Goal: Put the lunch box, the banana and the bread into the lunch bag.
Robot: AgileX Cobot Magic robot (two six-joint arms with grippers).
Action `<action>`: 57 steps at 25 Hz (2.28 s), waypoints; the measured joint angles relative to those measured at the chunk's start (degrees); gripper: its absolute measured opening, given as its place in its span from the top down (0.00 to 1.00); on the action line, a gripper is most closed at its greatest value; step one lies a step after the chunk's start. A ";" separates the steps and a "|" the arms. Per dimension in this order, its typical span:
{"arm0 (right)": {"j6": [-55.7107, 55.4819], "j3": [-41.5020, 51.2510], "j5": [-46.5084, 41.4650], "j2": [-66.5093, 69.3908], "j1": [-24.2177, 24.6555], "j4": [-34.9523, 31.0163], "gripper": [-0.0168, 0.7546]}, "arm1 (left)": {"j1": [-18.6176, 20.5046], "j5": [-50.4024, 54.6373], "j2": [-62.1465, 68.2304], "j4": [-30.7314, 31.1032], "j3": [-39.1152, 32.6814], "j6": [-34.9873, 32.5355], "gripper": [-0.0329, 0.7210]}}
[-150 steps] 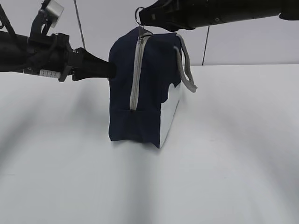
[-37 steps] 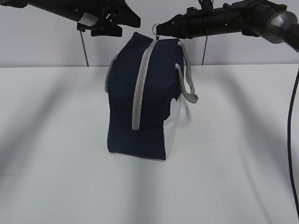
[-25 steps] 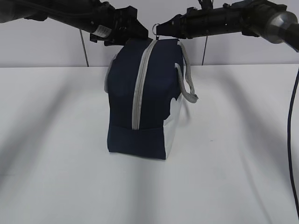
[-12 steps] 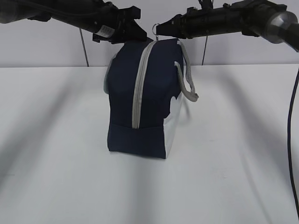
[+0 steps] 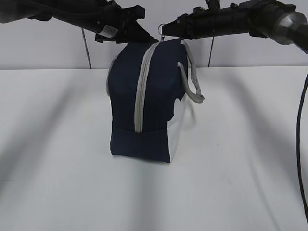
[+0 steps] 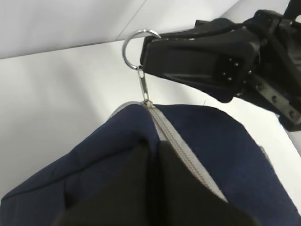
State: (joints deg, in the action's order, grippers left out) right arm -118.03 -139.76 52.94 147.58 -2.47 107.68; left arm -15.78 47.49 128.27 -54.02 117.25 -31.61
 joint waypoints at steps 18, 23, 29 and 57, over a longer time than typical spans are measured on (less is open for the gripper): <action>-2.94 0.00 -1.65 3.38 0.04 -0.60 1.00 | 0.00 4.06 -1.69 0.45 0.00 -2.13 0.94; -3.42 0.00 -1.86 4.57 0.13 -1.27 1.00 | 0.00 4.73 -1.69 0.83 0.00 -2.53 0.94; -4.17 0.00 -3.04 5.31 0.13 -2.07 1.00 | 0.00 4.77 -1.69 0.95 0.00 -2.71 0.94; -6.12 -6.41 -1.06 8.99 1.54 0.01 0.66 | 0.00 6.08 -2.18 0.74 -0.06 -4.07 0.60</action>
State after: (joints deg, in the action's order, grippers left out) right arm -124.15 -146.17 51.88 156.57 -0.93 107.68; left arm -15.78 53.57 126.09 -53.29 117.19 -35.68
